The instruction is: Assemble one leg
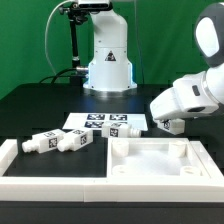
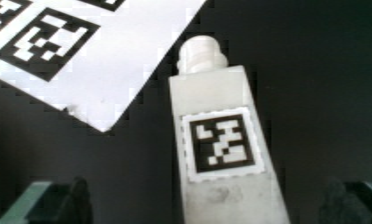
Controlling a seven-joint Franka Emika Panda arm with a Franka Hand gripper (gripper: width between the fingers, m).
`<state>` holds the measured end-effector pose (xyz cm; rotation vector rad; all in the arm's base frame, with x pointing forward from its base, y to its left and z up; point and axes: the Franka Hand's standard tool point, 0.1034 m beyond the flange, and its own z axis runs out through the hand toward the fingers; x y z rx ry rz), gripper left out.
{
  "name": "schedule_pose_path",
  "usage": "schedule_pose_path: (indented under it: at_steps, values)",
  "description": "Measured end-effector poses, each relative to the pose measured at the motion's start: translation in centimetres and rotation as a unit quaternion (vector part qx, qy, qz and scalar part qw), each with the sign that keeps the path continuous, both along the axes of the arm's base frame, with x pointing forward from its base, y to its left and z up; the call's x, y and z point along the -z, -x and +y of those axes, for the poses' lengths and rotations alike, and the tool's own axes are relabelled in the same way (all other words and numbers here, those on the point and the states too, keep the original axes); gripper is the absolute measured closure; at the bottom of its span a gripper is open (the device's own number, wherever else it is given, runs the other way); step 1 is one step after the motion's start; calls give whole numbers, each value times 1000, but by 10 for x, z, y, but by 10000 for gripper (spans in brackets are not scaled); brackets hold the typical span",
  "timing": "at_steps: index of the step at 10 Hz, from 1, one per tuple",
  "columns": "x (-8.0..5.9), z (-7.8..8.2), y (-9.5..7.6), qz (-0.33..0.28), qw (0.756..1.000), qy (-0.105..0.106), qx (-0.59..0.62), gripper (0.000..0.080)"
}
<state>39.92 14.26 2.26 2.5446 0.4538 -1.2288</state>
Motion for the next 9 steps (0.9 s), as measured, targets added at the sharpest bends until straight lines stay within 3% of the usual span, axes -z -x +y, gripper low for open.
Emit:
schedule_pose_path:
  at_steps: [4, 5, 6, 7, 8, 9]
  values:
    - [16, 2, -6, 20, 1000, 15, 6, 150]
    - [16, 2, -7, 18, 1000, 14, 6, 273]
    - [17, 2, -7, 18, 1000, 14, 6, 273]
    - [17, 2, -7, 18, 1000, 14, 6, 423]
    - [17, 2, -7, 18, 1000, 14, 6, 517]
    - [17, 2, -7, 18, 1000, 14, 6, 515]
